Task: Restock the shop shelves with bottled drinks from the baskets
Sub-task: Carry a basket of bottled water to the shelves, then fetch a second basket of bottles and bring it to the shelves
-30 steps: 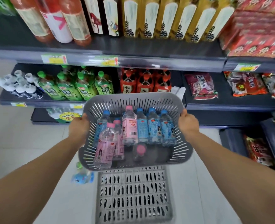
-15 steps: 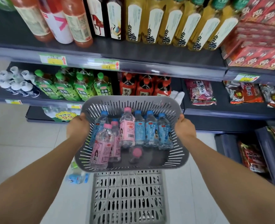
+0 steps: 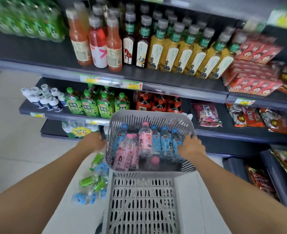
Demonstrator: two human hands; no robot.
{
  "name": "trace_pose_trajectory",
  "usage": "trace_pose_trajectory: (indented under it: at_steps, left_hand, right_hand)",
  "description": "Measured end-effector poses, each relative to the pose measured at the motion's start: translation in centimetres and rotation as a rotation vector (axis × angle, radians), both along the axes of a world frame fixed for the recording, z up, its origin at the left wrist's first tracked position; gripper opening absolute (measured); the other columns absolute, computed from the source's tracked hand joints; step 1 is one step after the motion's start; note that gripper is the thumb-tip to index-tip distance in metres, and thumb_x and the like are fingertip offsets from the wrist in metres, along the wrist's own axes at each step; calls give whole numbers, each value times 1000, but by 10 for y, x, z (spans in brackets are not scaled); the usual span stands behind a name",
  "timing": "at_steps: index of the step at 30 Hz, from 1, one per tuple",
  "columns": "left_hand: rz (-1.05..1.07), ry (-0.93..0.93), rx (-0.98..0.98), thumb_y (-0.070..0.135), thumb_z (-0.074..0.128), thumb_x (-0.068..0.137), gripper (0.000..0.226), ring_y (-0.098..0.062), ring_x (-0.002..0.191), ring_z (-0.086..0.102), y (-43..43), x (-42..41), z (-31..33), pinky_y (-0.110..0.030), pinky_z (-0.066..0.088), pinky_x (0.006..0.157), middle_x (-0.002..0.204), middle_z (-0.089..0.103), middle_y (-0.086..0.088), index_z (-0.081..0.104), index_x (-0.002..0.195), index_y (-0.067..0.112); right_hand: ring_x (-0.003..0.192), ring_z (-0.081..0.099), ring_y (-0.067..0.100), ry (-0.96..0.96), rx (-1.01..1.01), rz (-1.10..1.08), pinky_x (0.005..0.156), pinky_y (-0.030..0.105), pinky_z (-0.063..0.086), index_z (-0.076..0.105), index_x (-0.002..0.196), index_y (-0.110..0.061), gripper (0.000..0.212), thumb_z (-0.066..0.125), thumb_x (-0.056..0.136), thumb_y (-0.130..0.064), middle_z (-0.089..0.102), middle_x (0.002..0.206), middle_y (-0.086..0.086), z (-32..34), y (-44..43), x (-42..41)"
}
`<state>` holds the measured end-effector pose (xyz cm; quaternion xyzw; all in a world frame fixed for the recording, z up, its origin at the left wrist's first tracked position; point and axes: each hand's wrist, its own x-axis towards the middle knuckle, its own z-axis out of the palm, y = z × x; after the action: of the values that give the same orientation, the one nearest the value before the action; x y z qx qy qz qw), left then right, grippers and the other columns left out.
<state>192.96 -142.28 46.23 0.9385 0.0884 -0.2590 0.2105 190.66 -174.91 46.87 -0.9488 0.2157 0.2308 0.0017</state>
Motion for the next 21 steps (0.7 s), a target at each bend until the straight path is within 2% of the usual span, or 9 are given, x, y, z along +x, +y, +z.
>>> trace_pose_trajectory:
  at_steps: [3, 5, 6, 7, 9, 11, 13, 15, 21]
  left_hand:
    - [-24, -7, 79, 35, 51, 95, 34, -29, 104, 58, 23, -17, 36, -33, 45, 85, 115, 63, -13, 60, 111, 6]
    - [135, -106, 118, 37, 50, 95, 37, -28, 106, 59, 75, -96, 89, -31, 45, 83, 117, 63, -12, 59, 116, 8]
    - [146, -113, 111, 38, 49, 96, 38, -28, 107, 59, 78, -96, 87, -31, 45, 83, 118, 63, -11, 58, 118, 9]
    - [145, -124, 140, 39, 48, 96, 38, -27, 108, 58, 81, -94, 85, -31, 45, 83, 119, 62, -10, 57, 120, 10]
    - [248, -79, 229, 39, 48, 96, 36, -27, 108, 57, 100, -187, 104, -34, 45, 84, 118, 61, -8, 56, 118, 12]
    - [231, -104, 271, 38, 48, 95, 33, -27, 105, 56, 102, -186, 95, -35, 45, 83, 114, 61, -7, 56, 114, 12]
    - [184, -131, 355, 37, 47, 95, 32, -26, 109, 55, 108, -184, 93, -33, 44, 84, 118, 60, -7, 56, 115, 14]
    - [175, -138, 381, 39, 47, 95, 34, -26, 116, 52, 105, -182, 98, -33, 43, 89, 126, 56, -6, 53, 121, 17]
    - [282, -180, 439, 45, 48, 93, 41, -28, 120, 50, 128, -237, 125, -38, 44, 92, 134, 50, -4, 50, 127, 21]
  right_hand:
    - [117, 53, 32, 23, 113, 172, 93, 42, 48, 47, 130, -11, 42, 48, 93, -33, 53, 129, 14, 27, 40, 0]
    - [104, 59, 31, -30, 160, 463, 84, 40, 51, 54, 120, -12, 33, 46, 93, -31, 61, 116, 12, 68, 112, -27]
    - [99, 59, 30, -24, 180, 505, 79, 38, 51, 57, 114, -12, 30, 47, 92, -30, 62, 111, 11, 66, 121, -24]
    - [95, 60, 29, 29, 166, 535, 74, 37, 50, 59, 108, -12, 27, 47, 91, -28, 63, 107, 10, 70, 129, -22]
    - [88, 59, 27, 32, 187, 795, 69, 34, 47, 60, 98, -12, 20, 46, 90, -23, 62, 96, 7, 91, 174, -69]
    - [86, 58, 25, 7, 215, 864, 68, 32, 45, 59, 92, -13, 20, 44, 94, -26, 57, 88, 3, 92, 183, -69]
    - [70, 53, 19, -43, 213, 923, 57, 29, 41, 51, 79, -15, 27, 43, 97, -33, 52, 75, 0, 98, 192, -70]
    - [64, 49, 17, -48, 207, 950, 50, 27, 34, 52, 80, -14, 29, 42, 97, -35, 52, 72, 1, 101, 194, -67]
    - [86, 61, 27, -211, 313, 1073, 72, 35, 51, 60, 89, -15, 27, 46, 96, -38, 63, 87, 5, 120, 237, -93]
